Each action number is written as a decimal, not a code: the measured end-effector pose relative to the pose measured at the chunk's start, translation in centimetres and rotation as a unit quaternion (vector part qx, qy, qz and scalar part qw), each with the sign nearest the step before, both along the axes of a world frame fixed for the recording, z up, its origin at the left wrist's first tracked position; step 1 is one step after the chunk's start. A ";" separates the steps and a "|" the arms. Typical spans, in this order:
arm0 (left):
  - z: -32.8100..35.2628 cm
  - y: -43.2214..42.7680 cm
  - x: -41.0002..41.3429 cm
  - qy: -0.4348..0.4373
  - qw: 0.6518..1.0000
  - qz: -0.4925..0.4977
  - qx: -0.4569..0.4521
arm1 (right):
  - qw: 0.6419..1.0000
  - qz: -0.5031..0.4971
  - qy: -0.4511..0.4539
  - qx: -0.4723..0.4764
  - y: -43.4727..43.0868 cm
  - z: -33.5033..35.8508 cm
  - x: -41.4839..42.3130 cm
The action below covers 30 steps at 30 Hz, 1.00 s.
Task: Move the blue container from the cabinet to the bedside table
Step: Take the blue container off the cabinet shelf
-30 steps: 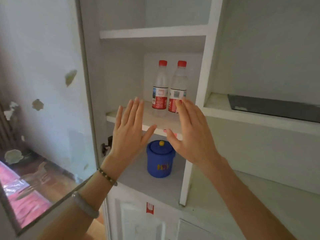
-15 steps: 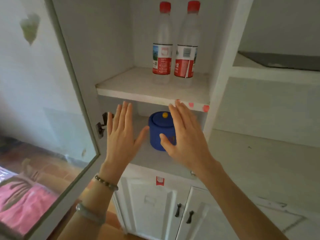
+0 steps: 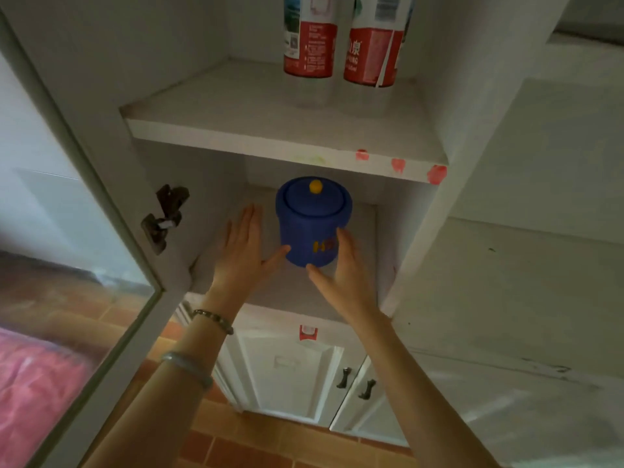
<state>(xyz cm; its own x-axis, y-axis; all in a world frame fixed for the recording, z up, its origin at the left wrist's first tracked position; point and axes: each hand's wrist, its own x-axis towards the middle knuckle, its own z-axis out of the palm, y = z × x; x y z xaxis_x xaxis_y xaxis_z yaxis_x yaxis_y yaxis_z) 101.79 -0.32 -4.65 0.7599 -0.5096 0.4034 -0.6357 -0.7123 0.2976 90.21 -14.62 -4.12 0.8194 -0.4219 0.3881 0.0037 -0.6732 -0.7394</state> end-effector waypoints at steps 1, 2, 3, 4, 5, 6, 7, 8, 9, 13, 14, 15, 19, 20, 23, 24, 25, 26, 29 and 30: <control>-0.6 -0.5 0.7 0.015 1.000 -0.002 0.008 | 1.000 0.004 -0.015 0.027 -0.2 -0.4 0.8; -1.2 -1.0 1.3 0.031 0.999 -0.005 0.014 | 0.998 0.007 -0.034 0.053 -0.5 -0.8 1.6; -1.8 -1.4 1.8 0.045 0.999 -0.010 0.017 | 0.996 0.005 -0.046 0.076 -0.9 -1.3 2.3; -2.4 -1.8 2.2 0.057 0.998 -0.019 0.012 | 0.995 -0.002 -0.050 0.091 -1.4 -1.8 2.9; -3.0 -2.2 2.6 0.069 0.997 -0.032 0.000 | 0.994 -0.011 -0.046 0.095 -1.8 -2.2 3.3; -3.5 -2.5 3.0 0.084 0.995 -0.045 -0.017 | 0.994 -0.020 -0.039 0.097 -2.2 -2.4 3.7; -3.7 -2.8 3.3 0.100 0.993 -0.057 -0.034 | 0.994 -0.024 -0.032 0.102 -2.5 -2.6 4.0; -4.0 -3.0 3.6 0.115 0.990 -0.068 -0.051 | 0.993 -0.020 -0.026 0.114 -2.8 -2.7 4.2; -4.0 -3.2 3.7 0.126 0.986 -0.081 -0.067 | 0.991 -0.014 -0.023 0.128 -3.0 -2.7 4.4; -3.3 -3.9 3.8 0.169 0.966 -0.145 -0.130 | 0.982 0.006 -0.019 0.190 -3.6 -2.6 5.6; -3.2 -3.9 3.7 0.185 0.959 -0.154 -0.152 | 0.977 0.010 -0.019 0.210 -3.6 -2.8 5.7; -3.1 -4.0 3.6 0.199 0.952 -0.160 -0.169 | 0.973 0.014 -0.020 0.228 -3.6 -2.8 5.6; -3.6 -4.0 3.4 0.220 0.938 -0.176 -0.201 | 0.970 0.029 -0.024 0.241 -3.5 -2.7 5.2; -3.8 -4.0 3.3 0.223 0.937 -0.175 -0.204 | 0.970 0.030 -0.026 0.238 -3.4 -2.7 5.1; -3.5 -3.6 2.5 0.222 0.938 -0.156 -0.218 | 0.969 0.039 -0.036 0.241 -2.8 -2.3 4.3; -3.2 -3.4 2.1 0.222 0.939 -0.144 -0.222 | 0.969 0.042 -0.039 0.240 -2.7 -2.0 4.0; -3.0 -3.2 1.7 0.220 0.940 -0.133 -0.224 | 0.970 0.046 -0.040 0.237 -2.5 -1.8 3.8; -2.8 -2.8 1.2 0.218 0.942 -0.123 -0.225 | 0.970 0.048 -0.042 0.233 -2.2 -1.6 3.4; -2.5 -1.6 -0.1 0.212 0.947 -0.094 -0.224 | 0.976 0.049 -0.043 0.209 -1.4 -1.4 2.2; -2.5 -1.1 -0.6 0.208 0.948 -0.089 -0.226 | 0.977 0.050 -0.039 0.205 -1.1 -1.3 1.8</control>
<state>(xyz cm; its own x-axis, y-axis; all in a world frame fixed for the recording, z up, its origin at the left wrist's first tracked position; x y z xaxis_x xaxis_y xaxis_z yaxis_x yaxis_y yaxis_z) 101.16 -1.39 -7.14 0.8192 -0.4914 0.2957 -0.4950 -0.3455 0.7973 92.01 -15.68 -5.46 0.8388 -0.4750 0.2661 0.1207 -0.3144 -0.9416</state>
